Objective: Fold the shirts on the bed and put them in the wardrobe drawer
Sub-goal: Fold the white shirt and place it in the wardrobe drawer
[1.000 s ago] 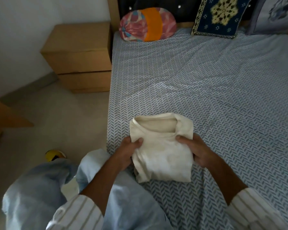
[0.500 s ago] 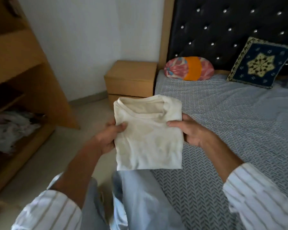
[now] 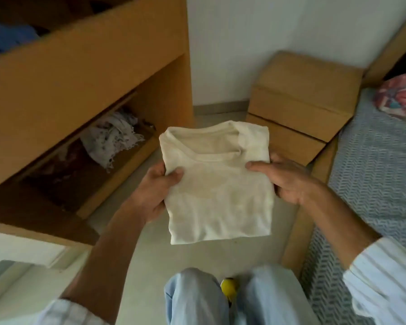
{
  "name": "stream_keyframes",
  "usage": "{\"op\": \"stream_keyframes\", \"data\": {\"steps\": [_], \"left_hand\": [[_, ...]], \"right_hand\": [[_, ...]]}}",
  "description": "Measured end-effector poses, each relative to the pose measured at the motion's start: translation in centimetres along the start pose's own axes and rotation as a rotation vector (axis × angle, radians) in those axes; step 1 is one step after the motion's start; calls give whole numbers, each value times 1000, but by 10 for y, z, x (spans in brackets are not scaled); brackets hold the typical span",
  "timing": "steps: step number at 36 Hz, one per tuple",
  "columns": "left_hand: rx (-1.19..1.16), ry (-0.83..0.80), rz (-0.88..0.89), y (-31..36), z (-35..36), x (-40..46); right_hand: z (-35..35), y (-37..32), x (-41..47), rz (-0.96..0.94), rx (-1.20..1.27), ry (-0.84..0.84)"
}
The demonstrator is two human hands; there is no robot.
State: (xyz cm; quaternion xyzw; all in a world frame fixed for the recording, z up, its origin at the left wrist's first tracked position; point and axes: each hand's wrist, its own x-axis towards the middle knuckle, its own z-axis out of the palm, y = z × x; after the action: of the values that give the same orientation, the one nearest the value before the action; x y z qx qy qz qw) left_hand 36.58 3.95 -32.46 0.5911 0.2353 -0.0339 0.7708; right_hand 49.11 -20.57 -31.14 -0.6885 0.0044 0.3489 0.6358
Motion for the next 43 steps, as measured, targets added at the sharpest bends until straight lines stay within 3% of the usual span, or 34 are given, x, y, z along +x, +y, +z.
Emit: {"op": "stream_keyframes", "data": {"steps": [4, 10, 19, 36, 43], "left_hand": [[-26, 75, -40, 51, -12, -9], [-36, 180, -97, 175, -19, -43], [-78, 317, -63, 311, -28, -79], [-176, 431, -159, 367, -77, -22], [-140, 535, -212, 396, -114, 53]], "right_hand": [[26, -49, 7, 66, -10, -93], [61, -179, -17, 109, -67, -189], [112, -339, -49, 51, -181, -238], [184, -437, 72, -25, -495, -373], [220, -461, 201, -42, -600, -468]]}}
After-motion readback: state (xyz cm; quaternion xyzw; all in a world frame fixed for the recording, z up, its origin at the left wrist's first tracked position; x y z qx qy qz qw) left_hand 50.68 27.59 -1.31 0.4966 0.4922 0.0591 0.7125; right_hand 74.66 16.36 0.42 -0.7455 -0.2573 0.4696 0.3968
